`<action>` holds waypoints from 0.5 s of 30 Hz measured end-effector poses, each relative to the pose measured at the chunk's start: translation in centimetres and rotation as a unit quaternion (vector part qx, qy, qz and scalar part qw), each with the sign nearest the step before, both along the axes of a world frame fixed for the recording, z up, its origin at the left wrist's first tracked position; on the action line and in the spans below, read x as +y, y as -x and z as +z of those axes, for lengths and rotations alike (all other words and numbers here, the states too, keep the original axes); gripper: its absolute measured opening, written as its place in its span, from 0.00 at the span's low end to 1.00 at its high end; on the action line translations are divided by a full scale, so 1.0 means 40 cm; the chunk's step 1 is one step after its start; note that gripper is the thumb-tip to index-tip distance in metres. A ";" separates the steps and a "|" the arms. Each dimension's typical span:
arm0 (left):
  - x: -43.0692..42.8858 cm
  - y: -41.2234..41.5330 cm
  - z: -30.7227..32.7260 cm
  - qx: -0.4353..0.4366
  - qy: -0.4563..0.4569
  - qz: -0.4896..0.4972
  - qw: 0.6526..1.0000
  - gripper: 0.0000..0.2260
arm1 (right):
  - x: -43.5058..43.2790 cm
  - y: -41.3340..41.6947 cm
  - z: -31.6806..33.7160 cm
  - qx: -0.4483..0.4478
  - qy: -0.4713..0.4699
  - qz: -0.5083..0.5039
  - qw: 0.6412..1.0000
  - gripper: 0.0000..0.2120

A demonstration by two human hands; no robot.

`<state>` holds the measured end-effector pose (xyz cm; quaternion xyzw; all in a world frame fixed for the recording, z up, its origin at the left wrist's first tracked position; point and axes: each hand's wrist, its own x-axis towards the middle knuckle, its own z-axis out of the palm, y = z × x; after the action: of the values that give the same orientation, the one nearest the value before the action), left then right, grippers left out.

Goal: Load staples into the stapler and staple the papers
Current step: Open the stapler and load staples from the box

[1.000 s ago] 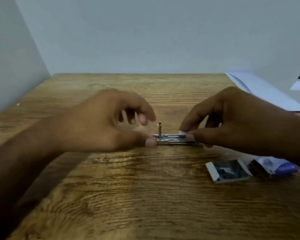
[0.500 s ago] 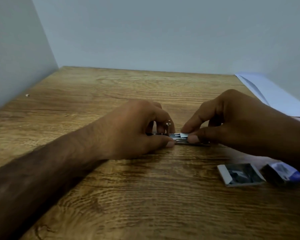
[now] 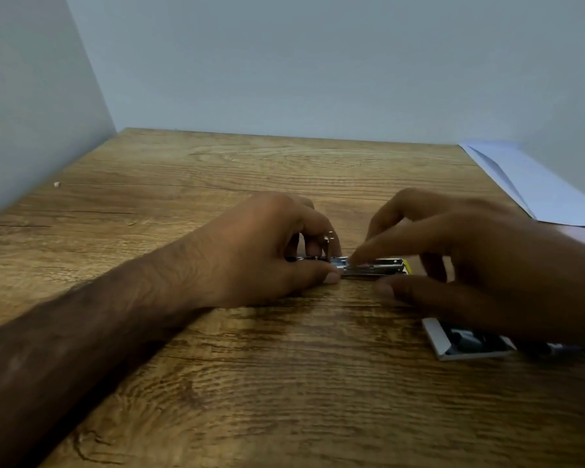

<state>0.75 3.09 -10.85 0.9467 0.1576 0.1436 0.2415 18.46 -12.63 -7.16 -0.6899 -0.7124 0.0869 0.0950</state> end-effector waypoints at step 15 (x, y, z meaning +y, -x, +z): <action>-0.029 0.018 -0.028 -0.137 0.039 0.022 0.990 0.17 | -0.017 -0.059 -0.045 0.124 -0.051 -0.059 0.989 0.12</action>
<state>0.02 1.92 -11.97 0.9042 0.1489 0.2711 0.2944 20.82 -13.32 -8.95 -0.7088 -0.6567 0.1293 0.2228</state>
